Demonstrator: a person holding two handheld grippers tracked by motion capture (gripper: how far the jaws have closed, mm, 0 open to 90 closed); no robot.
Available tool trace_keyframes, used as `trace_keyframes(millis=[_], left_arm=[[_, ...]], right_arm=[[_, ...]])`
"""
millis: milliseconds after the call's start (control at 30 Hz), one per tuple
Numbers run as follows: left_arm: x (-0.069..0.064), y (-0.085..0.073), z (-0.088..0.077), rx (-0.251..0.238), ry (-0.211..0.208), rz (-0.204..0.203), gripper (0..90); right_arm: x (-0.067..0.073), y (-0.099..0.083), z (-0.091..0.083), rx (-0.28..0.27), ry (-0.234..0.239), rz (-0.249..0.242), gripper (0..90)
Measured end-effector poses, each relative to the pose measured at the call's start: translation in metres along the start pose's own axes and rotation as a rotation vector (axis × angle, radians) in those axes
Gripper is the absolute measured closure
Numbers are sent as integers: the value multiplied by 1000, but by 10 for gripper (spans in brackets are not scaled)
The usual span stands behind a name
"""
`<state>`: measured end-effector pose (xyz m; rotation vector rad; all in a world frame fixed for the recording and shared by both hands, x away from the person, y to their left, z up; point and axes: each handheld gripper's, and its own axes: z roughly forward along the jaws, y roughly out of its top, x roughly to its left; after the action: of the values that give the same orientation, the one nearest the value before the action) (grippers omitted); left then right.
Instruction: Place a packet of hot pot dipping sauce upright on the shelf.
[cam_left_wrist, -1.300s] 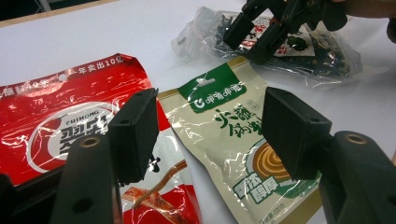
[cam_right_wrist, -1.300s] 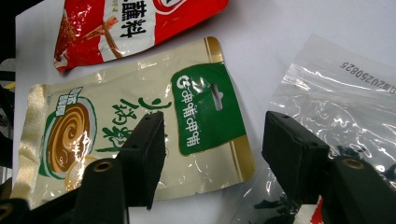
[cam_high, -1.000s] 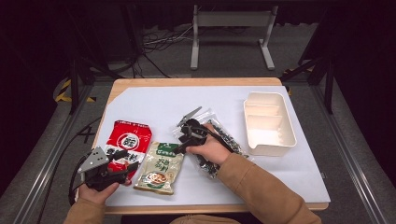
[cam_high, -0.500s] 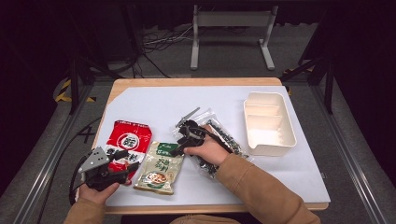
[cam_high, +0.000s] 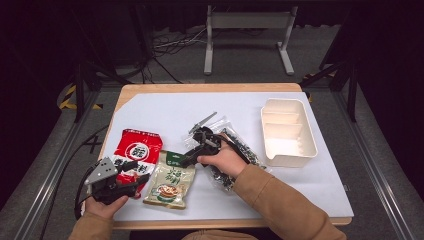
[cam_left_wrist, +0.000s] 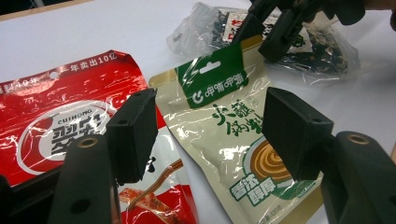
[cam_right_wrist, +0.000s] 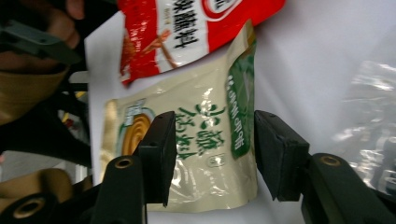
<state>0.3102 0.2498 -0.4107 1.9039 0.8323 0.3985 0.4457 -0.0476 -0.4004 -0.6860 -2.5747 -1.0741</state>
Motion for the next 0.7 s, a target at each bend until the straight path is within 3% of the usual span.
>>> trace_keyframes(millis=[100, 233, 433, 533, 633, 700], left_arm=[[0, 0, 0, -1, 1, 1, 362], [1, 0, -1, 1, 2, 3, 362], [1, 0, 0, -1, 2, 3, 361], [0, 0, 0, -1, 1, 3, 361], [1, 0, 0, 0, 2, 4, 361], [1, 0, 0, -1, 2, 1, 361]], right_arm=[[5, 1, 7, 34, -8, -30, 523], [4, 1, 14, 68, -15, -24, 575], [1, 1, 21, 112, -77, -45, 639], [-4, -1, 33, 179, -100, -64, 695], [-3, -1, 35, 192, -127, -79, 740], [-5, -1, 34, 194, -130, -80, 842]])
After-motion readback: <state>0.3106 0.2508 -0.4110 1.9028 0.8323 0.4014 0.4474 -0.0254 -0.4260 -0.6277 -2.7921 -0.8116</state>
